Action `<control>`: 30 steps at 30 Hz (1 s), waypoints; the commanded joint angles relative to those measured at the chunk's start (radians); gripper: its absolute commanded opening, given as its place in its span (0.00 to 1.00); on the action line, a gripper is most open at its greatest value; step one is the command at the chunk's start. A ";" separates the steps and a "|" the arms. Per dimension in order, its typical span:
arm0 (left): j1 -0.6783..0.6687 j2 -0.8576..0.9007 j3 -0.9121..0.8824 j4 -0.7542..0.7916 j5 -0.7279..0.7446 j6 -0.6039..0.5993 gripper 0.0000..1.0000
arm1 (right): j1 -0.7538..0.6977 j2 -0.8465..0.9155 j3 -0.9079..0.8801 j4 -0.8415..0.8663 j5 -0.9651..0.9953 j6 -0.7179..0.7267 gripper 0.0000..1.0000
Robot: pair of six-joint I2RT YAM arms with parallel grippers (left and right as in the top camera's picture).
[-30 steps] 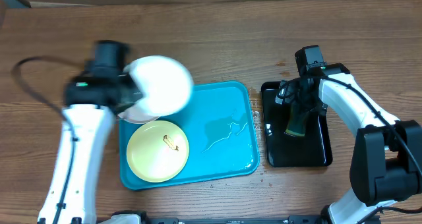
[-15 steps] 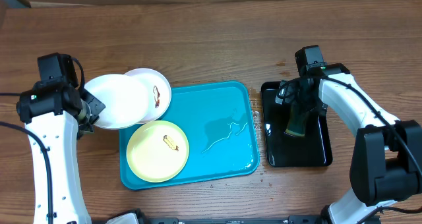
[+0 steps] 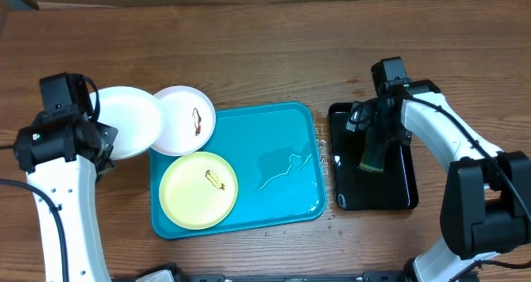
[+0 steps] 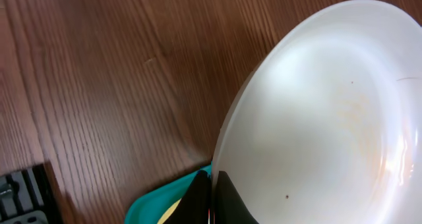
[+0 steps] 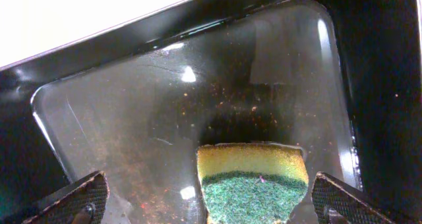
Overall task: Clean dirty plates on tray and stack at the side
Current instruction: 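Lift the cleaned white plate with the left gripper and carry it left, then set the white plate down on the table left of the tray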
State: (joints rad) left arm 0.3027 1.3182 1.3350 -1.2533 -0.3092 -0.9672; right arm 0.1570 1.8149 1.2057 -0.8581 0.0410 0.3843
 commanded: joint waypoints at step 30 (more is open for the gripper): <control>0.377 0.505 0.019 0.315 0.070 0.277 0.04 | -0.002 -0.025 -0.002 0.003 0.010 0.000 1.00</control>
State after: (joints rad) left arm 0.6788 1.7790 1.3361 -0.9531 -0.2497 -0.7242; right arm 0.1570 1.8149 1.2057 -0.8574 0.0410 0.3847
